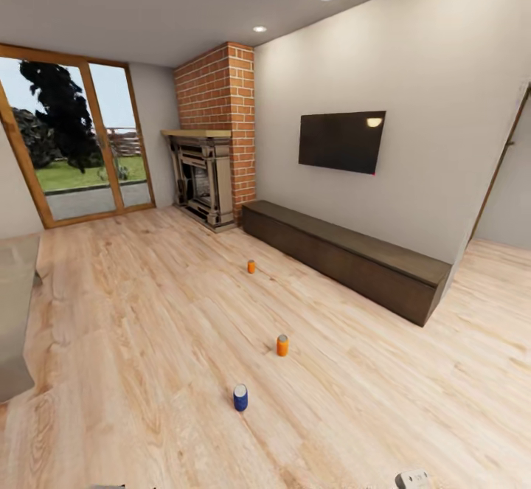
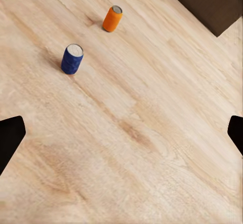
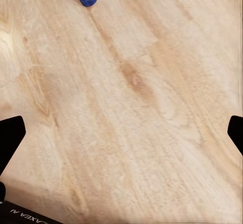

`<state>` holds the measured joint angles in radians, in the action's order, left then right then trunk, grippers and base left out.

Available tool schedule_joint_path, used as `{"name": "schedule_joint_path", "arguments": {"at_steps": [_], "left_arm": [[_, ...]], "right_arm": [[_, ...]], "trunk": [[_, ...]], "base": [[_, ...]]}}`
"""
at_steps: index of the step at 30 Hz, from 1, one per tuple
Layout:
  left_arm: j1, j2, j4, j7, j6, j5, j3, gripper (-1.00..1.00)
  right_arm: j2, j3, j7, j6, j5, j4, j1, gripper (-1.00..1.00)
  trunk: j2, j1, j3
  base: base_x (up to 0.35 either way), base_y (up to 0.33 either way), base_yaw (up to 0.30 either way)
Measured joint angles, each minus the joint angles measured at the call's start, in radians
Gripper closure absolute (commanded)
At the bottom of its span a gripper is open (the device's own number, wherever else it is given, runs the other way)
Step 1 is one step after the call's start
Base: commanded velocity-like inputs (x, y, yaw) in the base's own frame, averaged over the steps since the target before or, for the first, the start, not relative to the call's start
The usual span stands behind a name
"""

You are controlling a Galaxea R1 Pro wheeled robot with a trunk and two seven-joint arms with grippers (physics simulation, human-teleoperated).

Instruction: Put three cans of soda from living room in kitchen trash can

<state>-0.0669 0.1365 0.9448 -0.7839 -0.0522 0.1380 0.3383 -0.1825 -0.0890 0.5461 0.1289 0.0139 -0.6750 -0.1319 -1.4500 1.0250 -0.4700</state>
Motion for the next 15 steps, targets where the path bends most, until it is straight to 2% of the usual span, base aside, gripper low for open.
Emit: {"name": "schedule_joint_path", "arguments": {"at_steps": [15], "left_arm": [[0.001, 0.000, 0.000, 0.000, 0.000, 0.000, -0.001, -1.00]], "right_arm": [[0.000, 0.000, -0.001, 0.000, 0.001, 0.001, 0.000, -1.00]], "trunk": [[0.000, 0.000, 0.000]], "base": [[0.000, 0.000, -0.268]]}}
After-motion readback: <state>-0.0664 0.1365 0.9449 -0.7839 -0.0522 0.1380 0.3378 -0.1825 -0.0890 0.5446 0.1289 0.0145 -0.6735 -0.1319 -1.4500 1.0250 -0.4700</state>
